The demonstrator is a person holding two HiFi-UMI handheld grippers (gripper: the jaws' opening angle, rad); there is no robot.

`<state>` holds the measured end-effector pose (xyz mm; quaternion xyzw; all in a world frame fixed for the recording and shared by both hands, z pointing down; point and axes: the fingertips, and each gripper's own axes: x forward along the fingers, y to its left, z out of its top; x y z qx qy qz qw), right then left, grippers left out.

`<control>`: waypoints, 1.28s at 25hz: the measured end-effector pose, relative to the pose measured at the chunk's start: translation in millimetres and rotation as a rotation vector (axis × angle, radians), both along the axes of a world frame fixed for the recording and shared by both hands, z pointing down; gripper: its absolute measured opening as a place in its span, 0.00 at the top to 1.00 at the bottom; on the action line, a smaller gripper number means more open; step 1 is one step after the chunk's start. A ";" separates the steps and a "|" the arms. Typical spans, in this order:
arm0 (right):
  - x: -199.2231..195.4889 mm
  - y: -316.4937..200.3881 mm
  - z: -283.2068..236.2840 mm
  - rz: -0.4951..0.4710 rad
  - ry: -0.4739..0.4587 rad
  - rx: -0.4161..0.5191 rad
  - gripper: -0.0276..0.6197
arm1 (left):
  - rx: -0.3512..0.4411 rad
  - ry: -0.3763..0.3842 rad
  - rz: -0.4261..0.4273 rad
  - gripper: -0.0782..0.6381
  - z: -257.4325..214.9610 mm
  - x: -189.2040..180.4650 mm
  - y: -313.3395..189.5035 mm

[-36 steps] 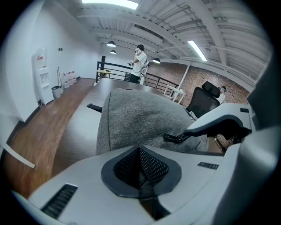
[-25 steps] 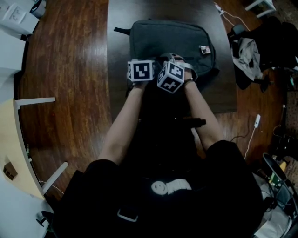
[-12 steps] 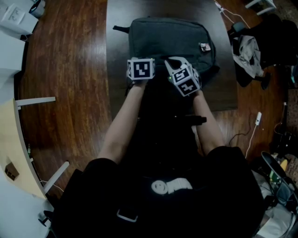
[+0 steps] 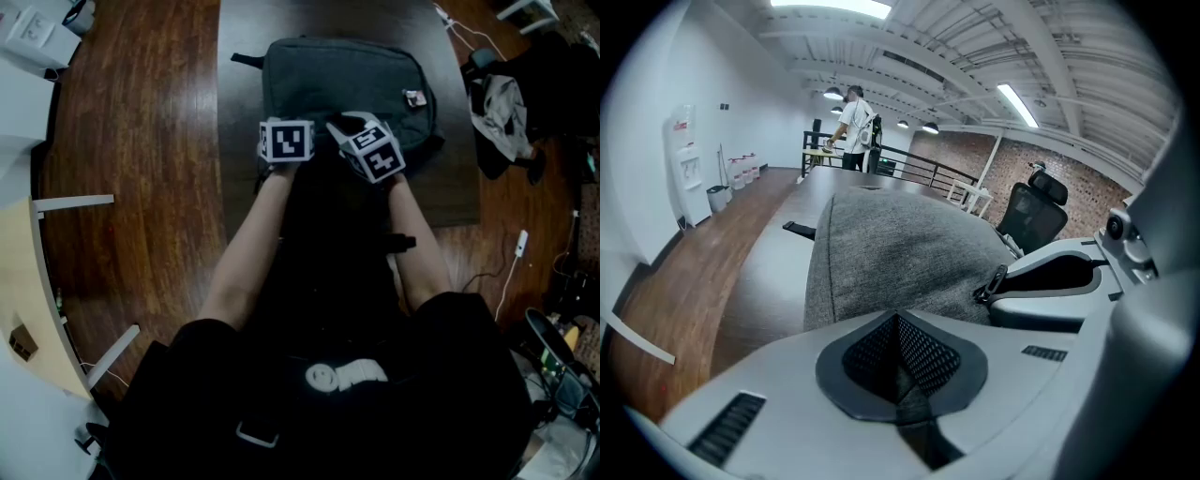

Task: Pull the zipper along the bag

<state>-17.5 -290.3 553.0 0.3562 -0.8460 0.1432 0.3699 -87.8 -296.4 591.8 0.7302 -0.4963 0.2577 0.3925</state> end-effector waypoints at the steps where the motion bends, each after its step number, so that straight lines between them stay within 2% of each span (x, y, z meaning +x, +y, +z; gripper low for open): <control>1: 2.4 -0.5 0.1 0.019 -0.008 -0.008 0.77 | 0.003 0.001 0.000 0.89 0.1 0.0 -0.7; 8: 8.5 -11.8 -0.6 0.174 -0.135 -0.166 0.77 | 0.024 -0.022 -0.004 0.89 0.1 -2.8 -4.1; 10: 7.4 -13.0 -0.1 0.197 -0.101 -0.180 0.77 | 0.028 -0.017 -0.003 0.89 -0.2 -1.0 -5.2; 15: 5.9 -19.2 4.4 0.254 0.027 -0.135 0.77 | 0.022 -0.021 -0.007 0.89 1.3 0.0 -4.0; 19: -1.1 -14.7 6.0 0.153 0.189 -0.040 0.80 | 0.027 -0.019 -0.014 0.89 1.7 -1.9 -5.5; 20: -3.0 -10.8 5.6 0.124 0.207 -0.009 0.87 | 0.032 -0.019 -0.017 0.89 0.5 -3.3 -6.1; 23: -0.1 -1.6 8.9 0.112 0.208 0.037 0.93 | 0.019 0.008 -0.016 0.89 0.9 -2.6 -4.5; 27: 5.2 6.2 5.1 0.154 0.143 0.018 0.94 | 0.029 0.018 -0.012 0.89 -1.4 -4.6 -5.3; 32: 8.1 9.7 6.3 0.097 0.187 0.040 0.92 | 0.026 0.020 -0.009 0.89 0.0 -2.4 -4.2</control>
